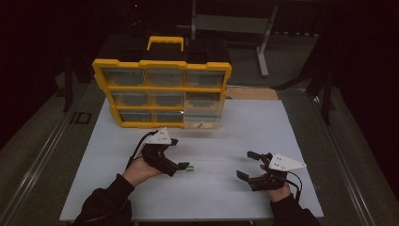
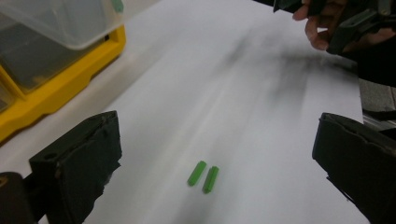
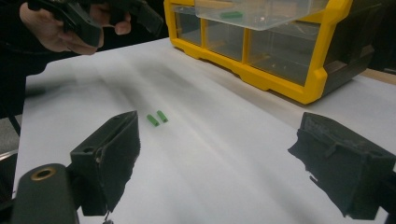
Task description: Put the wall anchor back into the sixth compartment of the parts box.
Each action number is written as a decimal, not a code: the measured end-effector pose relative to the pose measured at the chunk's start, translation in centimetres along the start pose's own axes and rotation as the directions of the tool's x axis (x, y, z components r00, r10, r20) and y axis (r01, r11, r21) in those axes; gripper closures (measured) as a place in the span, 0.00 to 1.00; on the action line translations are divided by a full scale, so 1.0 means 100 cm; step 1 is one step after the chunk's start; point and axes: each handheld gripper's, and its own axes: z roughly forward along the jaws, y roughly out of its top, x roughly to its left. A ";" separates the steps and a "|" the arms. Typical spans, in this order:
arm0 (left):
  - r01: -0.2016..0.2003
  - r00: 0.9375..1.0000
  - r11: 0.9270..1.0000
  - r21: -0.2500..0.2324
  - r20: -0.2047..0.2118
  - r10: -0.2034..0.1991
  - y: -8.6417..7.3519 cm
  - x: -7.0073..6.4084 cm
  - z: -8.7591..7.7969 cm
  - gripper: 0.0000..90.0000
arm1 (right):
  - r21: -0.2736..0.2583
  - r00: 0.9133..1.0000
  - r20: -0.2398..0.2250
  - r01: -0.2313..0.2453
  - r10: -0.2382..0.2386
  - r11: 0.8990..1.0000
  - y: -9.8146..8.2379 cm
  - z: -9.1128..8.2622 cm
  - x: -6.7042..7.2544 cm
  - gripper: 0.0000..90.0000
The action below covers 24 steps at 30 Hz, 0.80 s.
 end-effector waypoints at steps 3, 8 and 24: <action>-0.012 1.000 1.000 0.000 0.005 0.012 -0.004 0.001 0.003 0.06 | 0.000 1.000 0.000 0.000 0.000 1.000 0.000 0.000 0.000 0.15; -0.011 1.000 1.000 0.018 -0.003 0.011 -0.011 0.006 0.010 0.11 | 0.003 1.000 -0.002 0.002 -0.002 1.000 0.000 0.001 0.000 0.15; -0.009 0.999 0.996 0.089 0.047 0.005 -0.029 0.013 0.033 0.49 | 0.006 1.000 -0.005 0.003 -0.003 1.000 0.000 0.002 0.000 0.15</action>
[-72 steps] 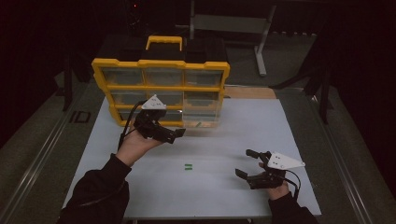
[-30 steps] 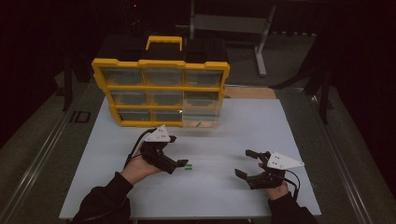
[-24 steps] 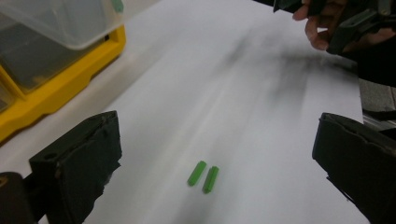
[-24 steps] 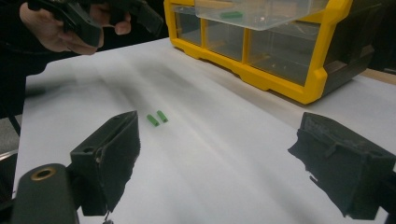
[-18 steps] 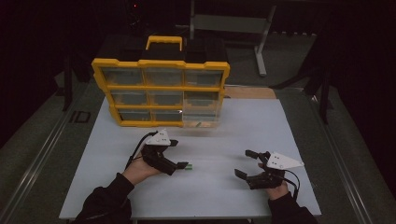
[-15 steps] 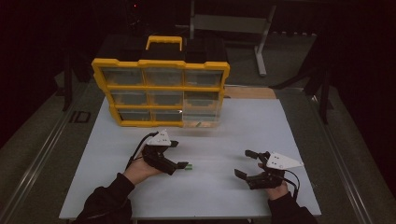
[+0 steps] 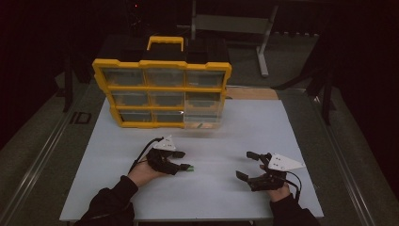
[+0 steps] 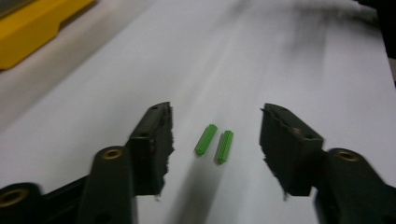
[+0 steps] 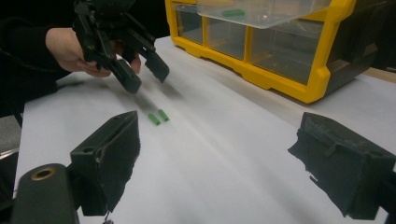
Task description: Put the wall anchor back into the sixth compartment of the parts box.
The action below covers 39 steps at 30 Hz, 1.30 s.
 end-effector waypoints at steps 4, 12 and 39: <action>-0.002 1.000 1.000 0.012 -0.003 0.002 -0.001 0.001 0.005 0.57 | 0.000 1.000 0.000 0.000 0.000 1.000 0.000 0.000 0.000 0.15; -0.007 1.000 0.999 0.049 -0.013 0.008 0.002 0.002 0.017 0.67 | 0.005 1.000 -0.002 -0.002 0.002 1.000 0.000 0.000 0.000 0.15; -0.025 0.999 0.992 0.126 0.024 0.022 0.003 0.005 0.035 0.84 | 0.003 1.000 0.000 -0.007 0.007 1.000 0.000 0.000 -0.001 0.15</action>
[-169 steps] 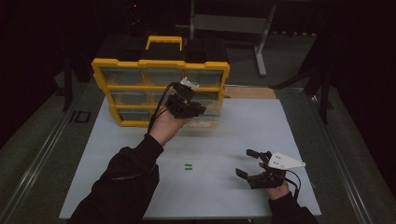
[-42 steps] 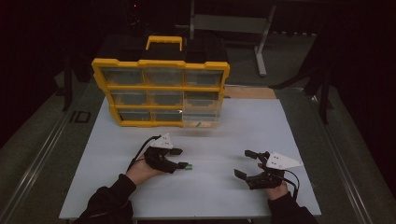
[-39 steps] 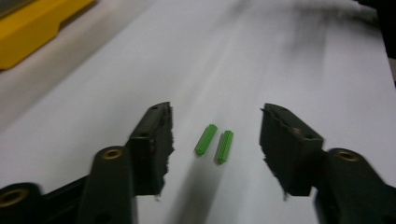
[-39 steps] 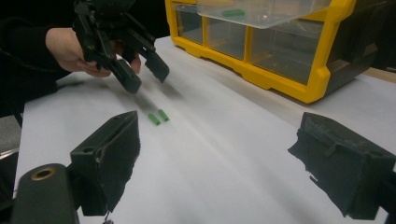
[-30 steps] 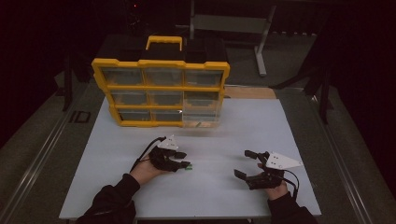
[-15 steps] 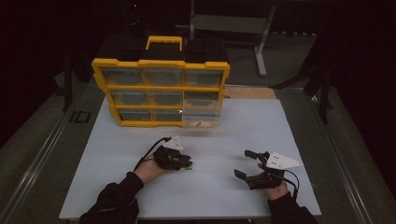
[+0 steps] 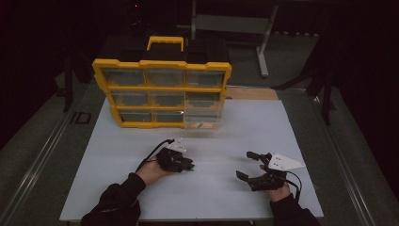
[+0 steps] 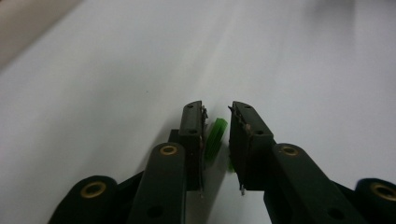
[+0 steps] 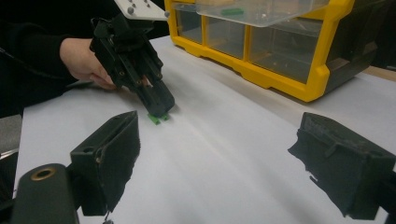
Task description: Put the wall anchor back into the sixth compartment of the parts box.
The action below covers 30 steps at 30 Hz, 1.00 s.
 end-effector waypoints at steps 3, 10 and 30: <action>0.000 1.000 1.000 0.003 -0.002 0.000 0.001 0.000 0.002 0.86 | 0.001 1.000 0.000 -0.001 0.001 1.000 0.000 0.000 0.000 0.15; -0.004 1.000 1.000 0.006 -0.012 0.004 0.001 0.000 0.003 0.92 | 0.001 1.000 0.001 0.001 -0.001 1.000 0.000 0.000 0.000 0.15; -0.002 0.999 1.000 -0.006 -0.048 0.002 0.005 0.000 -0.020 0.94 | -0.002 1.000 0.002 0.000 0.000 1.000 0.001 -0.001 0.000 0.15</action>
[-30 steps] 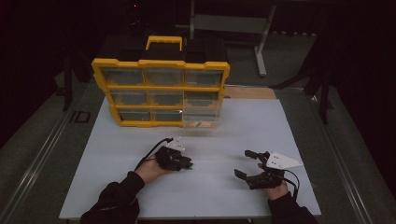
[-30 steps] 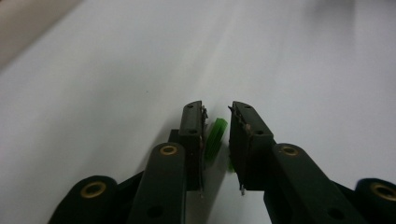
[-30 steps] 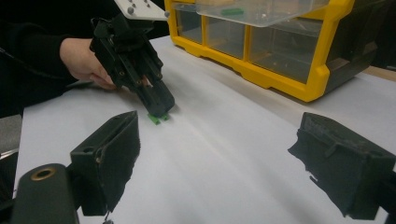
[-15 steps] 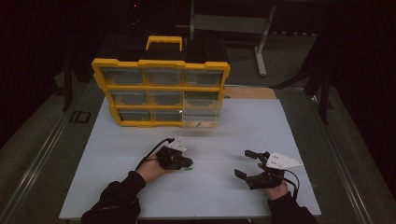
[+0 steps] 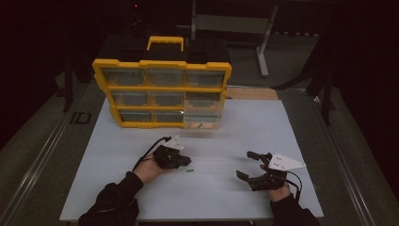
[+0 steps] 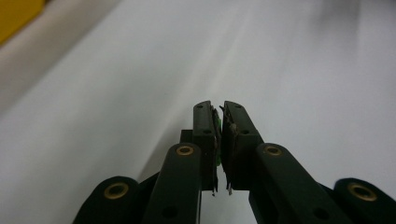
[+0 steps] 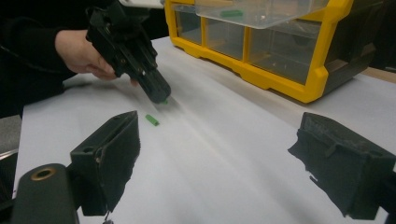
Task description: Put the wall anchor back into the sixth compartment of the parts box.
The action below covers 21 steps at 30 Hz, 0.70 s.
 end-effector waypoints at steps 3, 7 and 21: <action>0.000 1.000 1.000 -0.012 -0.017 0.000 0.002 -0.001 -0.009 0.94 | -0.002 1.000 0.003 0.003 -0.003 1.000 0.000 0.000 0.000 0.15; 0.005 0.999 1.000 -0.030 -0.036 -0.006 0.005 -0.001 -0.021 0.94 | -0.003 1.000 0.003 0.005 -0.005 1.000 0.001 0.000 0.000 0.15; 0.012 0.994 0.997 -0.074 -0.112 -0.020 0.015 -0.001 -0.057 0.94 | -0.005 1.000 0.003 0.005 -0.005 1.000 0.001 0.000 0.000 0.15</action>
